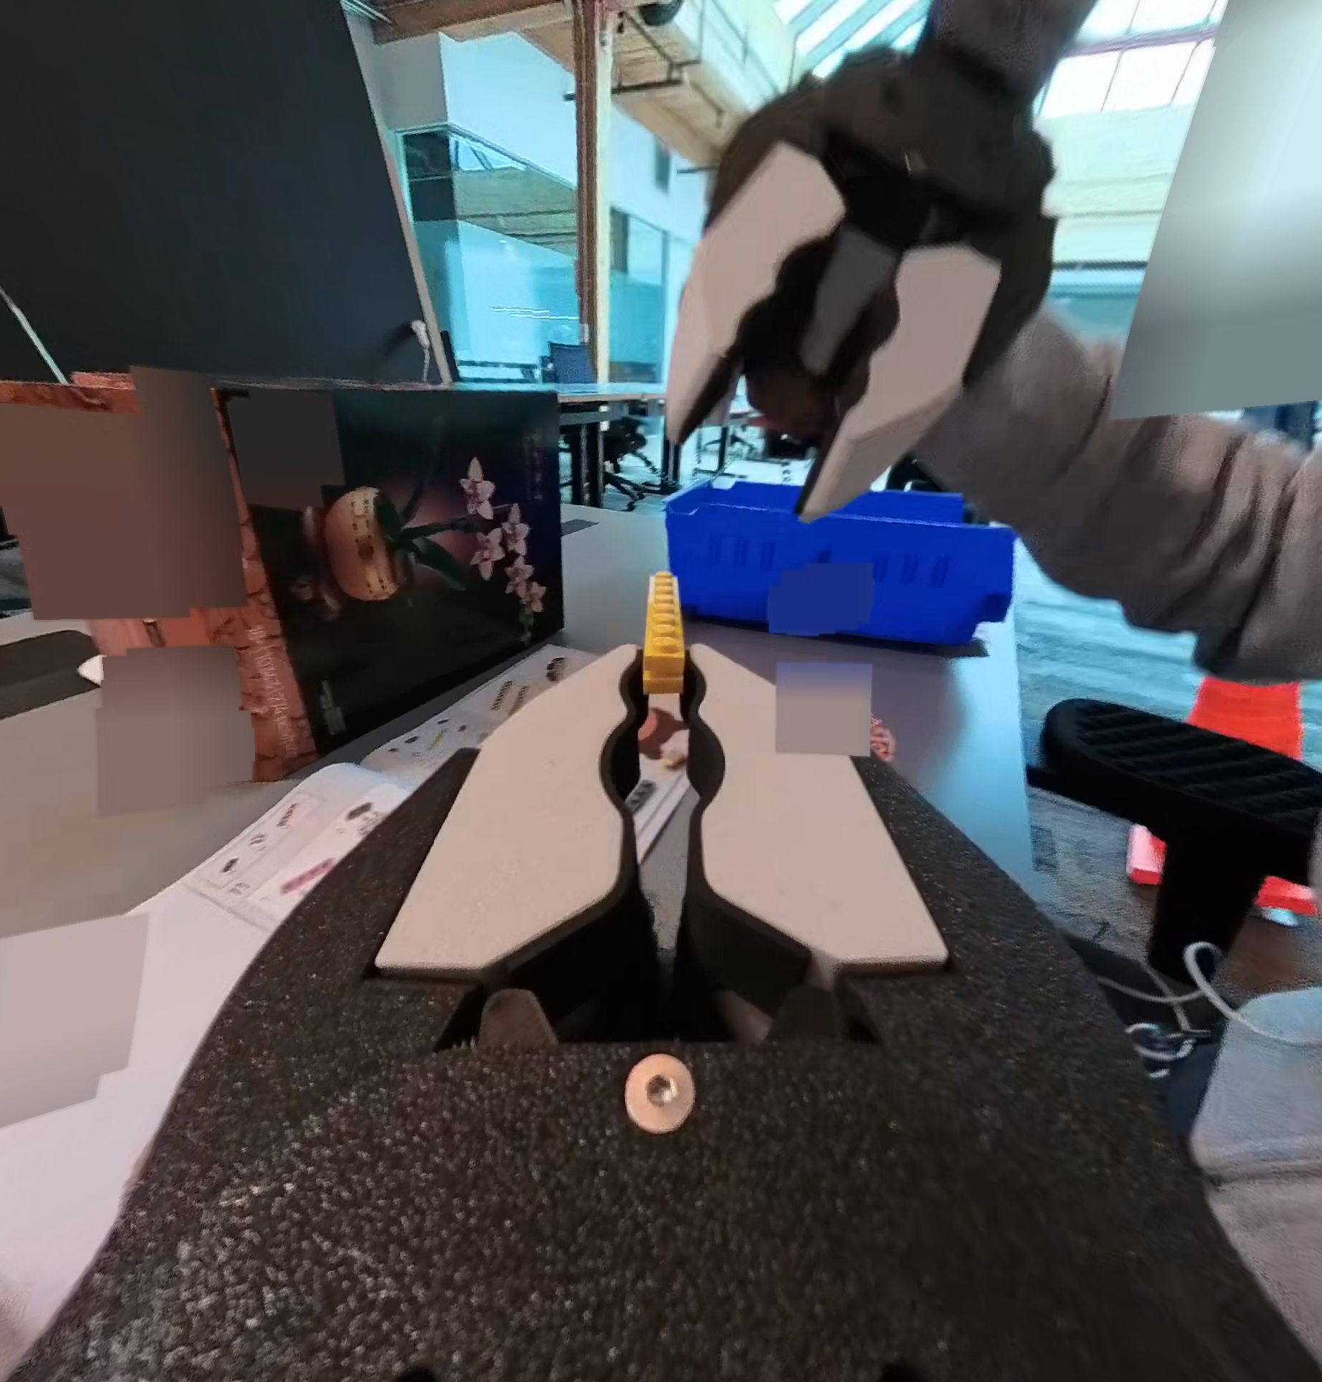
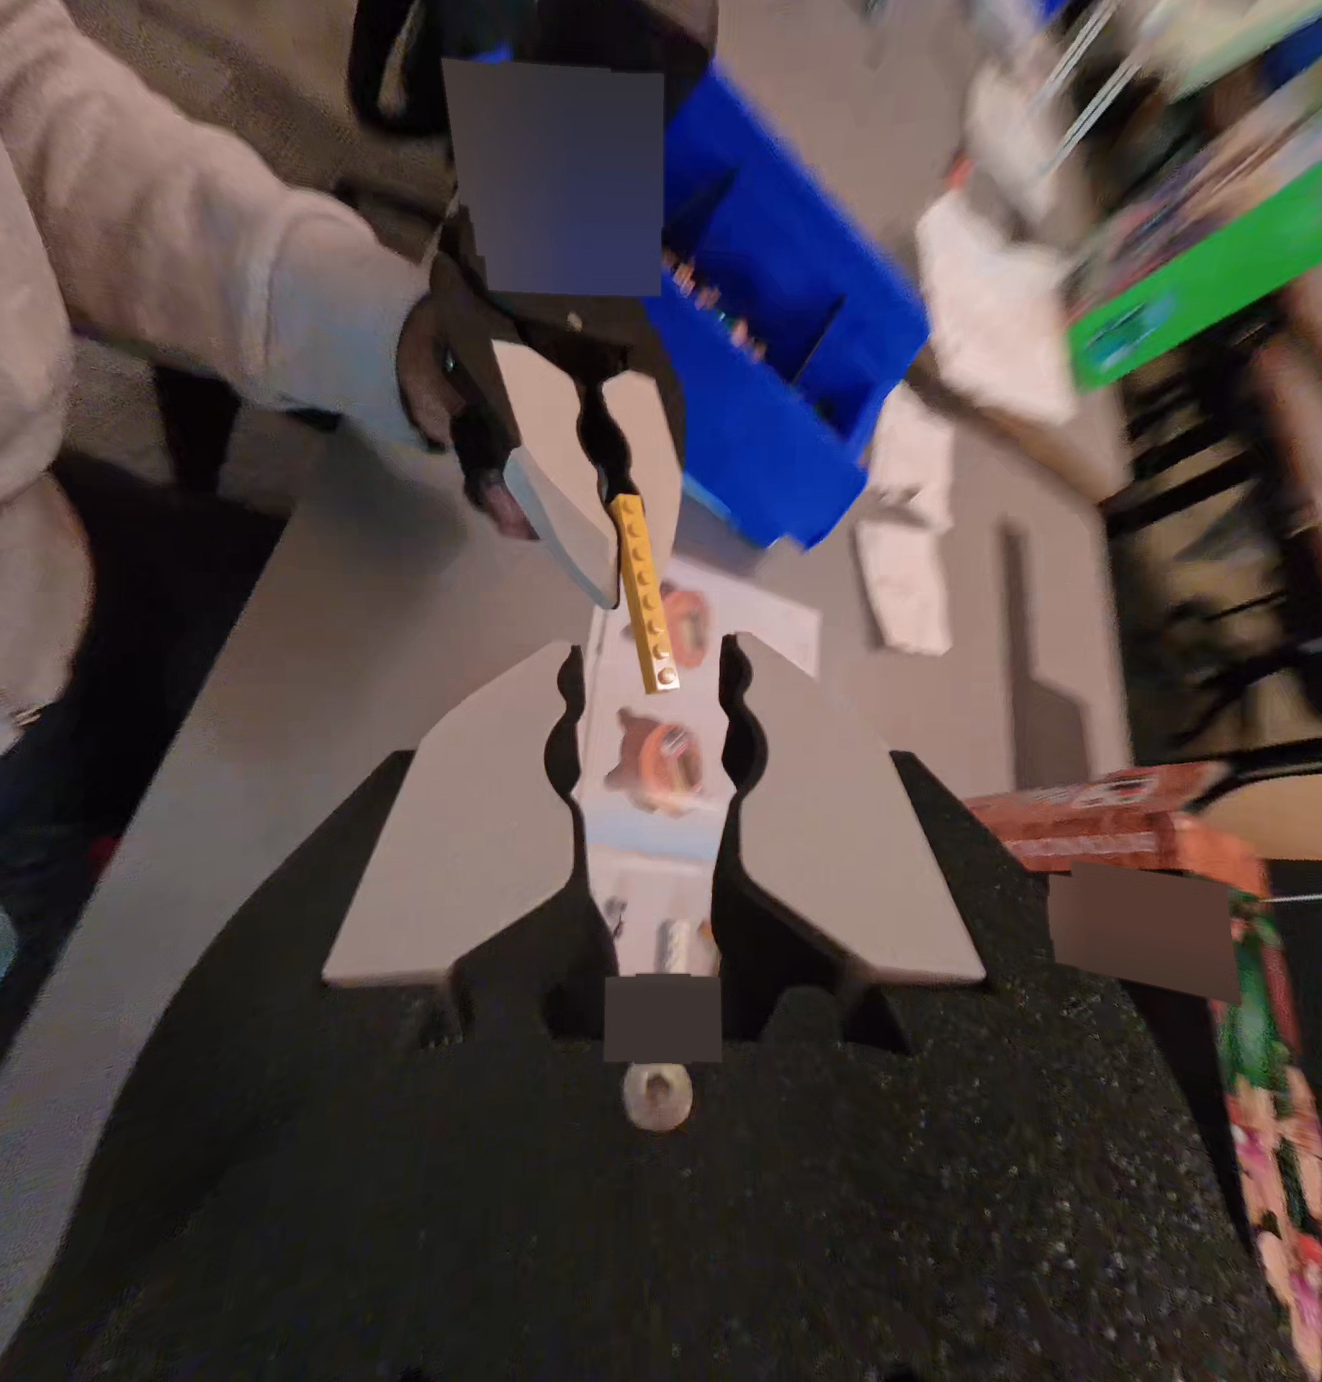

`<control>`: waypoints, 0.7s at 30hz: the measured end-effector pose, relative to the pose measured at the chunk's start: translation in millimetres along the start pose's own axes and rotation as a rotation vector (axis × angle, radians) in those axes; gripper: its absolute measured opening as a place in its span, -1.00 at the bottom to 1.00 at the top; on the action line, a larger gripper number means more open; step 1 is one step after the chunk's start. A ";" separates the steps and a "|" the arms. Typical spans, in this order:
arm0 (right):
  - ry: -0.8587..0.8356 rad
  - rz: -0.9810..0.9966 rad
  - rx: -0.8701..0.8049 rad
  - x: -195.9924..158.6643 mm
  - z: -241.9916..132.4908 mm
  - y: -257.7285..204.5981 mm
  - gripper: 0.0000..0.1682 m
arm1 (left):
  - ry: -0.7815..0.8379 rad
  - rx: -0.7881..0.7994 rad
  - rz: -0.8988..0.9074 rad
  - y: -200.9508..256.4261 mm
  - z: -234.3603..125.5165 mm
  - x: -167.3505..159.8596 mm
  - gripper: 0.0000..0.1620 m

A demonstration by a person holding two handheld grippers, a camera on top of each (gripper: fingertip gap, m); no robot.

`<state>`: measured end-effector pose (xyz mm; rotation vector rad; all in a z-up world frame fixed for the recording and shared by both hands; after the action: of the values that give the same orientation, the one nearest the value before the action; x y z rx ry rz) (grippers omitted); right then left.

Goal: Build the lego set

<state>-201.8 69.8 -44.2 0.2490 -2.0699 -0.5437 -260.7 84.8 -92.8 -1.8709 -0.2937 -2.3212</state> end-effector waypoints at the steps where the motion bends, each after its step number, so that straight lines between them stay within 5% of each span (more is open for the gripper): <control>1: 0.081 -0.052 -0.065 2.7 -6.0 -3.8 -0.59 | 0.007 -0.018 -0.021 3.6 0.9 3.3 -0.92; 6: 0.225 -0.285 -0.272 10.1 -30.4 -12.6 -0.58 | 0.029 -0.121 -0.089 28.4 10.1 26.6 -0.92; 12: 0.322 -0.508 -0.321 35.3 -46.0 -21.4 -0.46 | 0.049 -0.279 -0.199 61.8 23.9 62.5 -0.92; 21: 0.396 -0.685 -0.401 78.5 -61.5 -28.1 -0.68 | 0.080 -0.415 -0.298 88.2 34.5 97.0 -0.92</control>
<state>-192.4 -2.2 29.8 0.7695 -1.4205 -1.1960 -228.0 8.5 14.4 -2.0183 -0.0884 -2.8307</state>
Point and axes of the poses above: each gripper's, where its closed fingertips meet, z out along the fingers, x out of its top, y = z × x across the jaws, the point moved 2 cm from there along -z, back along the fingers, and after that the axes turned 7 degrees about y, right-handed, at the moved point
